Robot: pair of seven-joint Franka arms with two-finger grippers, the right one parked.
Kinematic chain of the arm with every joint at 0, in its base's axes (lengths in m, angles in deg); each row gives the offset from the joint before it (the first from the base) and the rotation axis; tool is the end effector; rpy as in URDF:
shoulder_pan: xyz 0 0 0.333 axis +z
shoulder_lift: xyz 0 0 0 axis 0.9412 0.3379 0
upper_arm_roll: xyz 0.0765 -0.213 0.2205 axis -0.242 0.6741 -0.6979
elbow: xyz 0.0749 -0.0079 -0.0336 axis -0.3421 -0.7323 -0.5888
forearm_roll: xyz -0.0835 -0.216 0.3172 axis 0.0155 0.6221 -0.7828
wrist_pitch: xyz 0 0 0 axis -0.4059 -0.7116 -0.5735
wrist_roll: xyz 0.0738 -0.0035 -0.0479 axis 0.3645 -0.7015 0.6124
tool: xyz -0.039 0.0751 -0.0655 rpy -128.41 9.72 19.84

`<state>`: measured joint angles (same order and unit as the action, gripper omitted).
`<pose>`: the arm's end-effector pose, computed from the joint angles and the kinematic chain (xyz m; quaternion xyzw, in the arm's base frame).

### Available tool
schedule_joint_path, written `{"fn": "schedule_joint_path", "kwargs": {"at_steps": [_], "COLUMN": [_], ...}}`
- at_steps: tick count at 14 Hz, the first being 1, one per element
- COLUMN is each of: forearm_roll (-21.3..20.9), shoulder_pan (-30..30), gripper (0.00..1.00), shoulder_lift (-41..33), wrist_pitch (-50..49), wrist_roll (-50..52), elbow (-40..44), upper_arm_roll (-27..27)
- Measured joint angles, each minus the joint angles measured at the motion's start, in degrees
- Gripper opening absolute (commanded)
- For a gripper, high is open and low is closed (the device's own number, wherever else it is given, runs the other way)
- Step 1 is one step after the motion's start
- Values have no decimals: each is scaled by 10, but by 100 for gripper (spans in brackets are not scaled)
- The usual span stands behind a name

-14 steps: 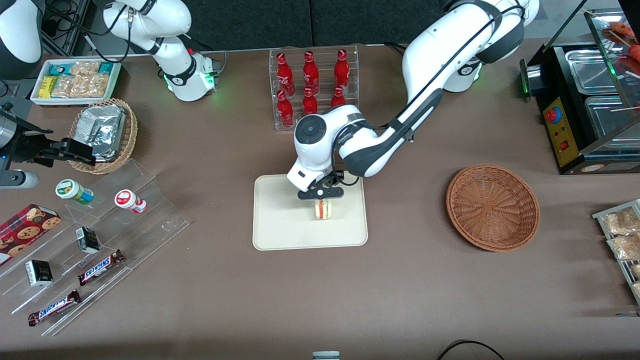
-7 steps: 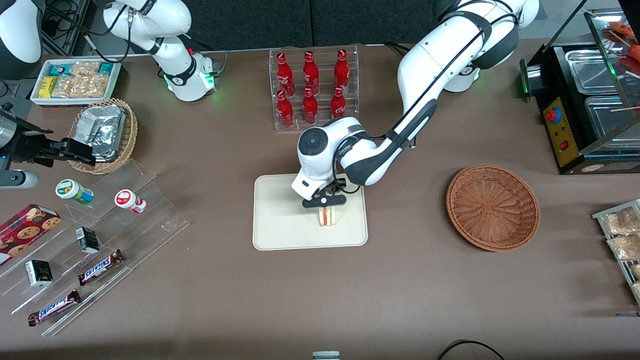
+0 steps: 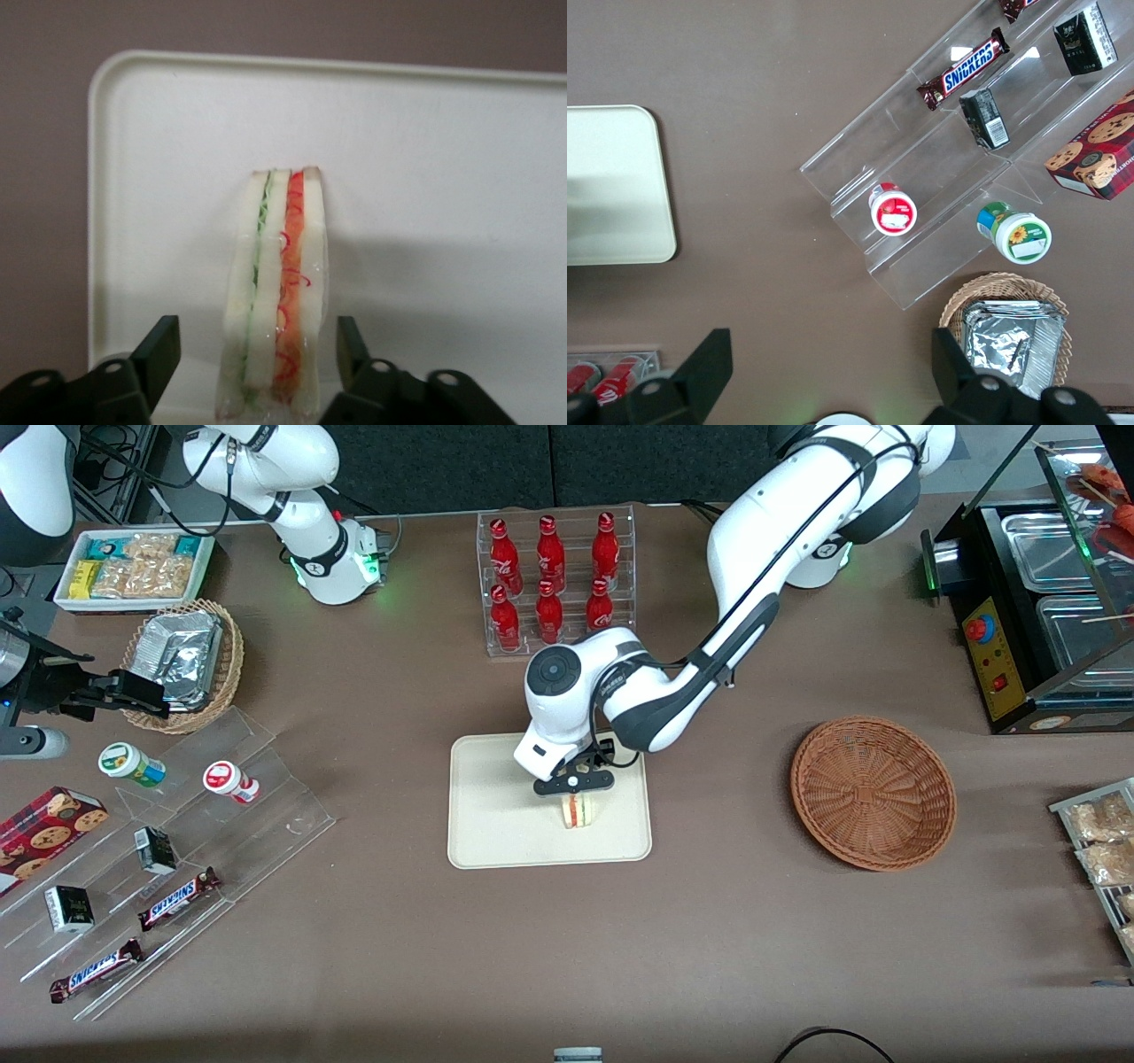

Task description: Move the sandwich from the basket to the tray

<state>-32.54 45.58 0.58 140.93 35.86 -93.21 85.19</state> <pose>0.5132 -0.5243 0.2814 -0.9974 -0.0613 -0.0281 0.0241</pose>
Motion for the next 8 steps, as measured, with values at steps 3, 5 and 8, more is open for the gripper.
{"fn": "schedule_joint_path", "kwargs": {"at_steps": [3, 5, 8], "forearm_roll": [16, 37, 73], "shoulder_pan": [4, 19, 62], "gripper": [99, 99, 99], "shoulder_lift": [-56, -102, -177], "wrist_pitch": [-85, -143, -222], "wrist_roll": [22, 25, 25], "elbow": [30, 44, 49], "upper_arm_roll": [0, -1, -2]}}
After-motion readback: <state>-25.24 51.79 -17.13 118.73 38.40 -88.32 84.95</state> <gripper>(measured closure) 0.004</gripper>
